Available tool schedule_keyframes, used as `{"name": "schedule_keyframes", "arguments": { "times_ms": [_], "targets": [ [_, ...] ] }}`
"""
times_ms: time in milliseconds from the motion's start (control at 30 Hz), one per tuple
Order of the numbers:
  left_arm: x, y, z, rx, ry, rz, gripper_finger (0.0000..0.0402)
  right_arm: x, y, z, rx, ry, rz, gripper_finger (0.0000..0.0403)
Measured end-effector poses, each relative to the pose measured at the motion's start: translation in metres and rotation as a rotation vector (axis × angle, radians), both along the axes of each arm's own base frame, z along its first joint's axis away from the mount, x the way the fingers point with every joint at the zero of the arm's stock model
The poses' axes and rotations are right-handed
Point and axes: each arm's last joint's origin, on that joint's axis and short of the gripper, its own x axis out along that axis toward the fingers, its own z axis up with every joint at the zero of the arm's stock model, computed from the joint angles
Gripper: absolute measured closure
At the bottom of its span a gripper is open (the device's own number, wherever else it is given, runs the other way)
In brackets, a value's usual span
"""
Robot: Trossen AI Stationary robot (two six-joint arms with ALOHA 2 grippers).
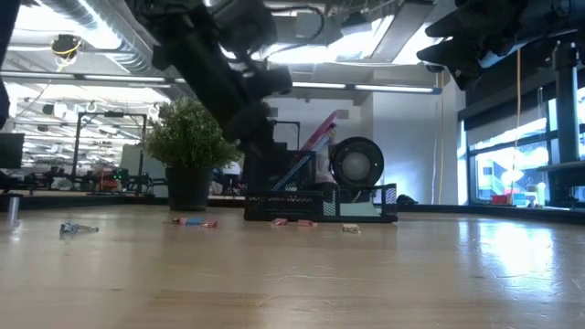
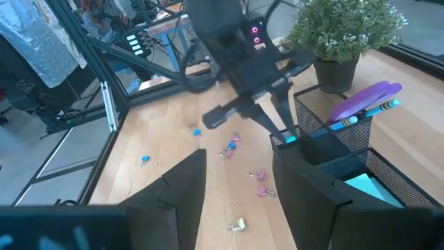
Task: Pick and place office supplies into organizer
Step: Put the blue binder clip into the black desk organizer, then put the pink binder clip into the black desk organizer
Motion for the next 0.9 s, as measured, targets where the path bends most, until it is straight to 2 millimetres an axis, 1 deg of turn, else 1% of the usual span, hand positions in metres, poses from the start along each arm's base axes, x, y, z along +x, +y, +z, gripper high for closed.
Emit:
{"name": "schedule_keyframes", "arguments": {
  "times_ms": [133,300,767,900],
  "targets": [
    [0.002,0.002,-0.009,0.031,0.03,0.03,0.0345,0.0,0.0,0.0,0.001,0.0,0.0,0.0232],
    [0.002,0.003,-0.015,0.035,0.056,0.036,0.0341,0.0,0.0,0.0,0.001,0.0,0.0,0.0232],
    [0.002,0.002,-0.014,-0.011,0.033,0.065,0.029,0.0,0.0,0.0,0.0,0.0,0.0,0.0232],
    [0.002,0.0,-0.014,-0.06,0.03,0.023,0.0284,0.0,0.0,0.0,0.0,0.0,0.0,0.0232]
  ]
}}
